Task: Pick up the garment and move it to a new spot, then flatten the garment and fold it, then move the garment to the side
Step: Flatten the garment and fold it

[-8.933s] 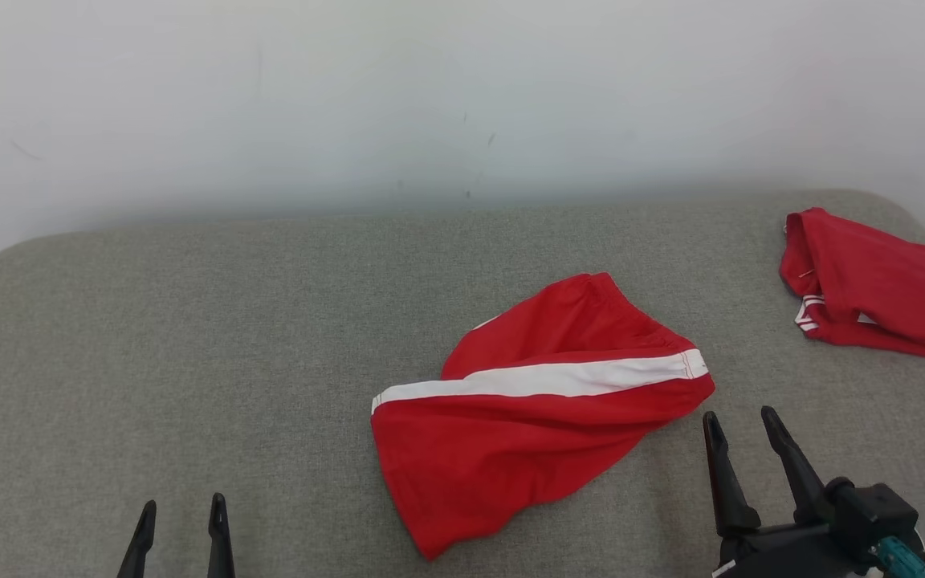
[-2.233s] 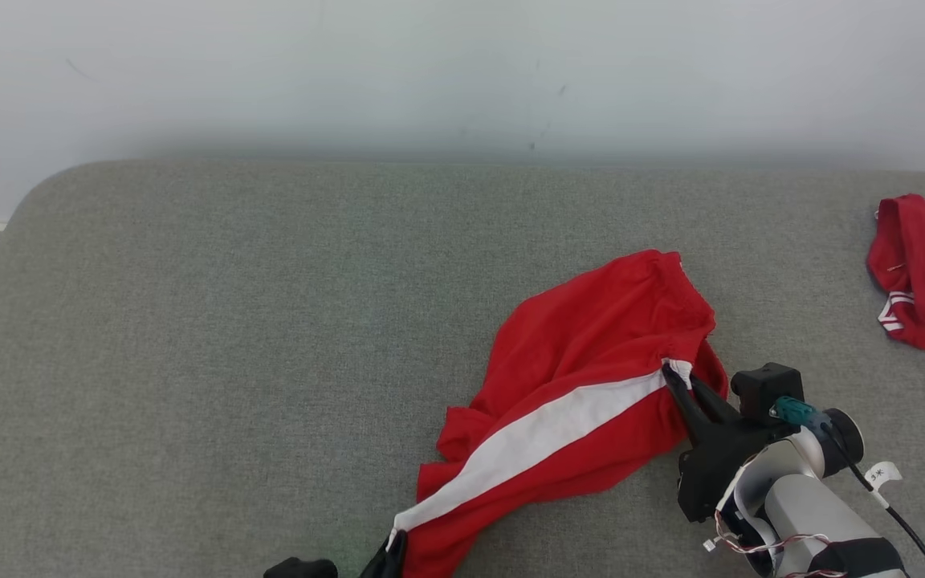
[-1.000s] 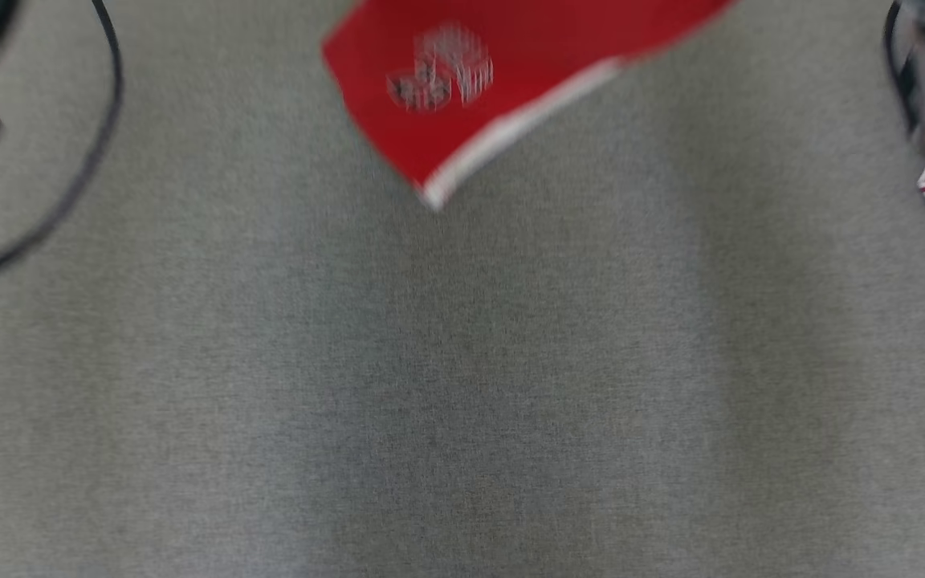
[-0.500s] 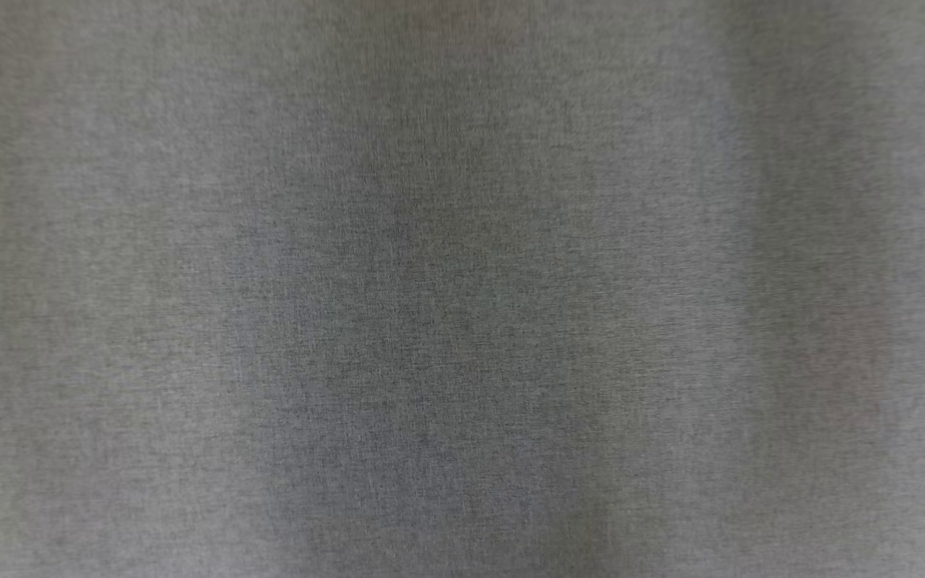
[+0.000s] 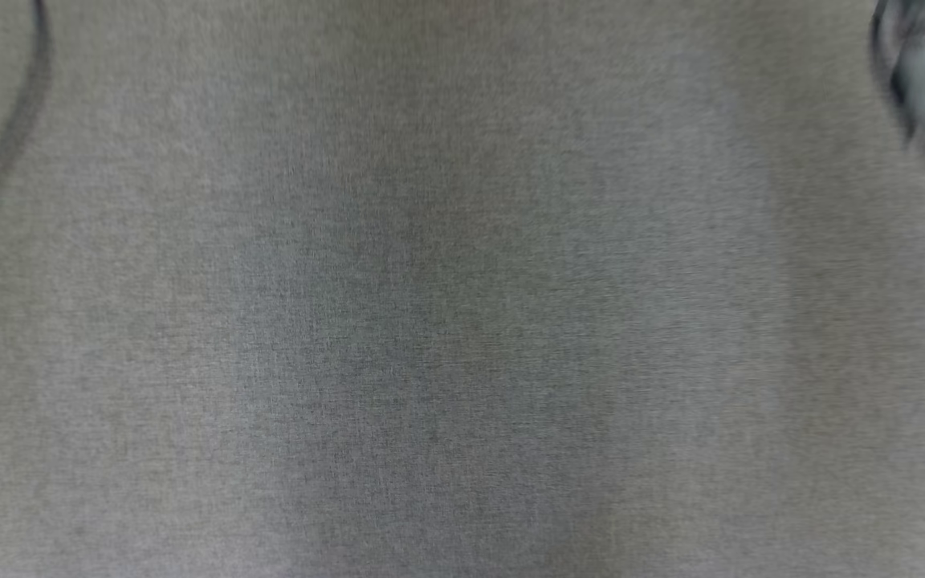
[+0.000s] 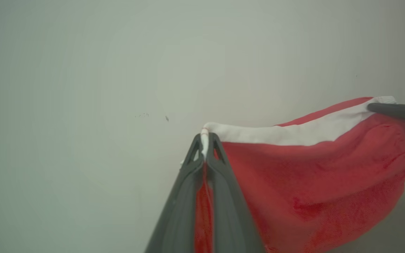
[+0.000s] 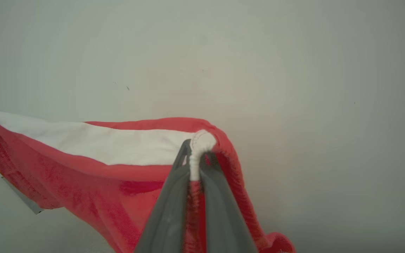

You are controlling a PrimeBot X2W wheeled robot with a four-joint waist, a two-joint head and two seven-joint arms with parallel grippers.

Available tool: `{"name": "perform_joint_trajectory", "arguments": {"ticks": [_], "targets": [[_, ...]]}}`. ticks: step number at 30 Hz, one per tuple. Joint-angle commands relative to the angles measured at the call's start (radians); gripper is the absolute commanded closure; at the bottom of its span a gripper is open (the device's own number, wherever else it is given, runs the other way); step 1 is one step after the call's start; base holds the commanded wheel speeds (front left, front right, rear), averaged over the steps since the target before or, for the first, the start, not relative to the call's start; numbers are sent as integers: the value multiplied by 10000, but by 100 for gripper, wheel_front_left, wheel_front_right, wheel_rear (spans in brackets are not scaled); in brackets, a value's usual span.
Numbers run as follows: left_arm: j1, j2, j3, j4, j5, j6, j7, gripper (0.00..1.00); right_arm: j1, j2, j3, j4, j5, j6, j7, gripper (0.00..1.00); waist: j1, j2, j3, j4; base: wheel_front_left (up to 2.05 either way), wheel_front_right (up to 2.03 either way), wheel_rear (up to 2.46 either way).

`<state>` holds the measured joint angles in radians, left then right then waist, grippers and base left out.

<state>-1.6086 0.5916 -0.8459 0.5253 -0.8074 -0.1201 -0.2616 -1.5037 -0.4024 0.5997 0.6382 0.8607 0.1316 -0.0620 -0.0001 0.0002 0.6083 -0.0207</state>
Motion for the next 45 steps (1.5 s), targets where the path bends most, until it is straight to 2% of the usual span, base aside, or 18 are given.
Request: {"name": "perform_joint_trajectory", "arguments": {"ticks": [1,8,13,16,24,33,40,45], "targets": [[1241,195,385,-692,119,190,-28,100,949,-201,199,-533,290,-27,-229,100,1,-2,-664,-154,0,0,0],[4869,638,1228,-2606,590,765,-33,100,3745,-917,493,-2104,852,-28,-721,100,1,-2,-1618,-295,0,0,0],[7843,452,1898,-3839,771,1322,-33,100,5996,-1573,571,-3163,1142,-27,-883,100,1,-2,-2341,-285,0,0,0],[9389,372,2279,-4255,945,1497,-35,100,7187,-1761,453,-3660,1221,-28,-968,100,1,-2,-2680,-383,0,0,0],[12879,-295,3275,-4682,1440,1416,-34,100,10182,-1845,5,-4392,1284,-28,-985,100,1,-2,-3540,-576,0,0,0],[15317,-999,4026,-4476,2275,977,-35,100,13248,-1626,-595,-5170,1153,-28,-781,100,1,-2,-4213,-605,0,0,0],[16231,-1432,4764,-4610,2786,706,-35,100,14672,-1282,-1211,-5838,956,-28,-459,100,1,-2,-4415,-621,0,0,0],[15662,-1075,4958,-4859,3352,441,-35,100,14927,-963,-1709,-6406,690,-28,-274,100,1,-2,-4434,-728,0,0,0]]}}
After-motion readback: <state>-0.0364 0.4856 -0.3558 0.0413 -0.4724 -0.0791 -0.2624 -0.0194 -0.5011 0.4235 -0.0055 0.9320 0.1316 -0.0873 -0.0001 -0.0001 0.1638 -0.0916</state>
